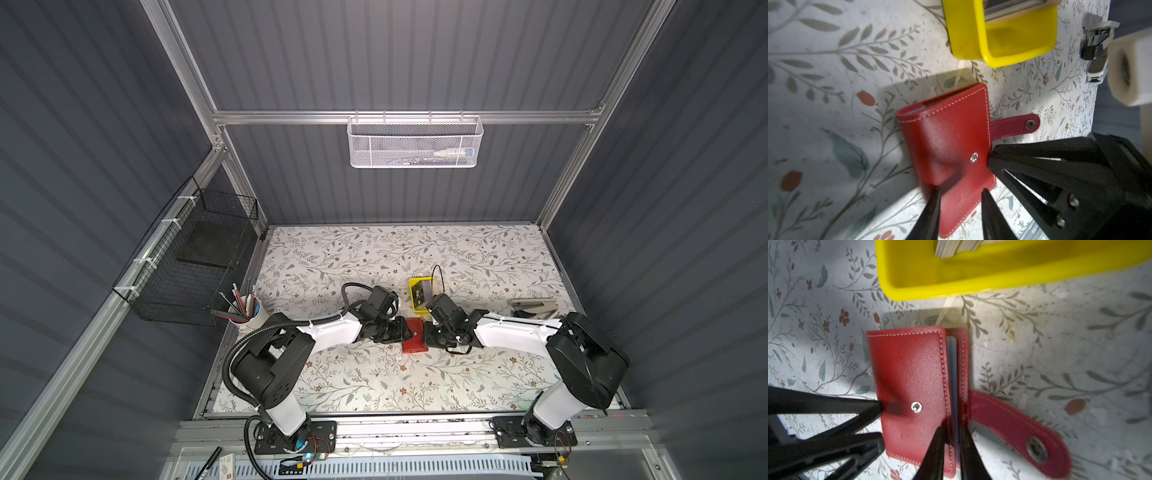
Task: Insert credit cards into a card holder
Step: Close the card holder at the center of the table.
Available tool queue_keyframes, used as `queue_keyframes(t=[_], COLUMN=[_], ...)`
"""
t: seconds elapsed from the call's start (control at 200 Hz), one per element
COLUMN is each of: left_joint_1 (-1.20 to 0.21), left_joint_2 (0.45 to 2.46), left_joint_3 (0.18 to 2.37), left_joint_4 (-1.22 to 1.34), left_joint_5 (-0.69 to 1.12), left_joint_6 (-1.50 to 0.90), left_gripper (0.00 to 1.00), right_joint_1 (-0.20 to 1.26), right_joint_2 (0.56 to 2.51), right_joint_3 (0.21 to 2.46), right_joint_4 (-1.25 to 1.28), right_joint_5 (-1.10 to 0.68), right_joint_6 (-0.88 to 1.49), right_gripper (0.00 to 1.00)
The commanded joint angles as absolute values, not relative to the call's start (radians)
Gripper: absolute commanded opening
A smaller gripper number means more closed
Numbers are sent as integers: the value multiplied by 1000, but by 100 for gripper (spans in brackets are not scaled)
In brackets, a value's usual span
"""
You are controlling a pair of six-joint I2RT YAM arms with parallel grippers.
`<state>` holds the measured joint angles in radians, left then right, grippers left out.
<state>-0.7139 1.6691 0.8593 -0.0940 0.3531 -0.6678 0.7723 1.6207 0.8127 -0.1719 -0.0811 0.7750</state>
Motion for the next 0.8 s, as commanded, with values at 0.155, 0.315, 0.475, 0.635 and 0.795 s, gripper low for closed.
queue_keyframes(t=[0.155, 0.315, 0.475, 0.635, 0.795], left_joint_1=[-709, -709, -707, -709, -709], left_joint_2=[1707, 1728, 1730, 1737, 1733], left_joint_3=[873, 866, 855, 844, 839], left_joint_4=[-152, -135, -135, -118, -110], left_joint_5=[281, 279, 279, 277, 278], left_joint_6=[-648, -656, -654, -660, -661], left_gripper=[33, 32, 31, 31, 31], right_joint_1=[775, 775, 775, 772, 744], right_joint_2=[1609, 1599, 1580, 1534, 1462], right_joint_3=[800, 809, 822, 838, 832], right_joint_4=[-223, -226, -225, -257, -293], right_joint_5=[-57, -57, -58, -44, -44], right_joint_6=[776, 775, 771, 755, 749], right_gripper=[17, 17, 17, 18, 18])
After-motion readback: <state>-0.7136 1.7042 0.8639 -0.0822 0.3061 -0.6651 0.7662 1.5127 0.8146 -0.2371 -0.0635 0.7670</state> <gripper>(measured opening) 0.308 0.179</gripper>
